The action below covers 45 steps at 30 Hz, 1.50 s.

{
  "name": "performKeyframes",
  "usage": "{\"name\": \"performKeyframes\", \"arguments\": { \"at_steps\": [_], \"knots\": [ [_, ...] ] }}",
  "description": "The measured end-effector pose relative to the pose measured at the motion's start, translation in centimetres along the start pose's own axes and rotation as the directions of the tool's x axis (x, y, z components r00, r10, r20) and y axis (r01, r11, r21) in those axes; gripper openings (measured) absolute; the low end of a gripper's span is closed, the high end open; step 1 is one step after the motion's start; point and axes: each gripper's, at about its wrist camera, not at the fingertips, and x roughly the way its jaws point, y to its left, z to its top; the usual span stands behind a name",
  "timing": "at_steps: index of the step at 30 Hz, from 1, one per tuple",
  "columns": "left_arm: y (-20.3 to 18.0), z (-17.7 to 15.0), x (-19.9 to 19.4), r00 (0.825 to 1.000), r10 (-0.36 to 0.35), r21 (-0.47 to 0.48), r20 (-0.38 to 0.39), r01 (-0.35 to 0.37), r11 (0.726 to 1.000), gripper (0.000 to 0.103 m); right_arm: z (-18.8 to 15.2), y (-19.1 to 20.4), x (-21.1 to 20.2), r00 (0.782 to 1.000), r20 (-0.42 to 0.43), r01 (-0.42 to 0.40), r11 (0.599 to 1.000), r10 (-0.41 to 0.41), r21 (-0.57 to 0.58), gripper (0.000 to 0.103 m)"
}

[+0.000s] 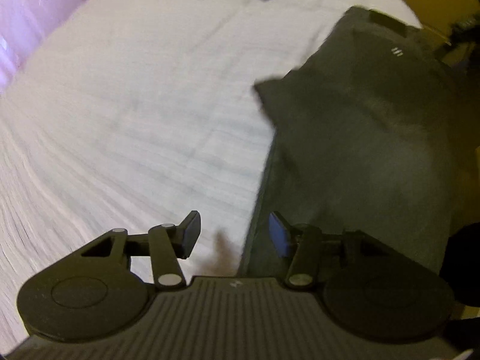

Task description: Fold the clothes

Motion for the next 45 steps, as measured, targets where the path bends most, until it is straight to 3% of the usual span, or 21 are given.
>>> {"name": "performKeyframes", "arguments": {
  "at_steps": [4,6,7,8,10,15,20,22,23,24,31,37,41,45],
  "knots": [
    [-3.9,2.2,0.4,0.997,-0.074,0.055,0.004,0.074,0.996,0.046,1.5,-1.0,0.9,0.997,0.052,-0.051,0.999,0.052,-0.011,0.080],
    [-6.0,3.0,1.2,0.994,-0.108,0.085,-0.018,0.109,0.990,0.046,2.3,-0.7,2.1,0.998,0.038,-0.049,0.998,0.051,-0.041,0.035],
    [-6.9,3.2,1.4,0.992,-0.118,0.097,-0.032,0.121,0.988,0.046,2.7,-0.7,2.4,0.999,0.028,-0.033,0.998,0.034,-0.050,0.021],
    [-7.5,3.1,1.4,0.991,-0.122,0.097,-0.049,0.126,0.987,0.047,3.1,-1.1,2.4,0.999,0.020,-0.039,0.998,0.041,-0.054,0.015],
    [-8.4,2.7,1.6,0.989,-0.118,0.086,-0.089,0.126,0.988,0.047,3.7,-2.1,2.2,0.999,0.005,-0.053,0.997,0.054,-0.063,0.013],
    [-8.7,0.4,1.9,0.977,-0.020,0.023,-0.212,0.025,0.999,0.047,3.8,-4.5,2.9,0.997,-0.032,-0.071,0.997,0.071,0.010,0.014],
    [-7.6,-2.9,-1.3,0.962,0.057,-0.138,-0.269,-0.097,0.986,0.051,4.8,-3.9,2.2,0.993,-0.096,-0.076,0.996,0.071,-0.048,0.015],
    [-7.2,-4.9,-2.8,0.950,0.086,-0.223,-0.299,-0.158,0.962,0.053,5.0,-3.3,1.5,0.991,-0.126,-0.058,0.993,0.045,-0.101,0.038],
    [-7.0,-5.9,-3.5,0.945,0.094,-0.262,-0.313,-0.181,0.948,0.053,5.0,-2.9,1.2,0.990,-0.137,-0.037,0.991,0.019,-0.131,0.068],
    [-6.9,-7.0,-4.2,0.939,0.099,-0.299,-0.330,-0.204,0.932,0.053,4.8,-2.6,0.7,0.990,-0.138,-0.029,0.987,0.007,-0.159,0.077],
    [-5.1,-14.7,-9.4,0.908,0.139,-0.484,-0.396,-0.336,0.808,0.053,1.4,2.9,-0.6,0.985,-0.168,-0.078,0.942,0.024,-0.325,0.077],
    [-1.8,-22.8,-13.2,0.889,0.173,-0.531,-0.423,-0.398,0.748,0.053,-5.3,9.8,1.1,0.966,-0.245,-0.184,0.892,0.086,-0.412,0.077],
    [1.8,-28.6,-15.4,0.897,0.203,-0.568,-0.393,-0.411,0.713,0.053,-11.4,14.5,2.7,0.949,-0.304,-0.225,0.863,0.088,-0.453,0.077],
    [6.6,-32.7,-16.7,0.926,0.215,-0.605,-0.310,-0.367,0.707,0.053,-17.5,18.1,4.2,0.938,-0.345,-0.224,0.841,0.047,-0.493,0.077]
  ]
}}
